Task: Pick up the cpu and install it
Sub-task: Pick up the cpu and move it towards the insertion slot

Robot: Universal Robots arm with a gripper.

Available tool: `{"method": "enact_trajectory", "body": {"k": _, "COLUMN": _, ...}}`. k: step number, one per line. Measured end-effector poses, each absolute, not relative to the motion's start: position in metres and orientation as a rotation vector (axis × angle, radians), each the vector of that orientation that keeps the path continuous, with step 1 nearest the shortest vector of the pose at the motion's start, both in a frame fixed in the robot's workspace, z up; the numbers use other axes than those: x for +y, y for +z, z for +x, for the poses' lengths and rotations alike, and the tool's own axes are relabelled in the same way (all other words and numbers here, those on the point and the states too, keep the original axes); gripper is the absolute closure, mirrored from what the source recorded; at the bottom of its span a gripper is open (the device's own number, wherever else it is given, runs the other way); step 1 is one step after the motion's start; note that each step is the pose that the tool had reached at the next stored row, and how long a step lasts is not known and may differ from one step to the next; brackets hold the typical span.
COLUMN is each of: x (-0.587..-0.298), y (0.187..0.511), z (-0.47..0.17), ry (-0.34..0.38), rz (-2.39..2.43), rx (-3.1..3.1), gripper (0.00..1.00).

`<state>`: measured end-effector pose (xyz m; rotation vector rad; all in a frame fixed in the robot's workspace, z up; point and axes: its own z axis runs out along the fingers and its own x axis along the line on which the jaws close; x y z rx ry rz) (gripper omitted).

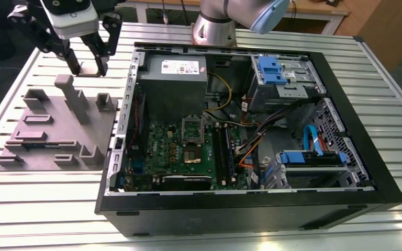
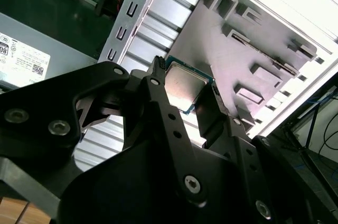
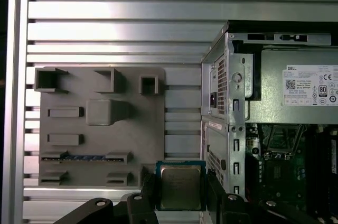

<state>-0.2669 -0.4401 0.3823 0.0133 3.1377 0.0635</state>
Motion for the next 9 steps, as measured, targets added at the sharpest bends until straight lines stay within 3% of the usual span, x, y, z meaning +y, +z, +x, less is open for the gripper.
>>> {"method": "enact_trajectory", "body": {"k": 9, "x": -0.4401, "y": 0.3823, "z": -0.2648, "ry": 0.064, "rz": 0.013, "rx": 3.138, "gripper": 0.53}}
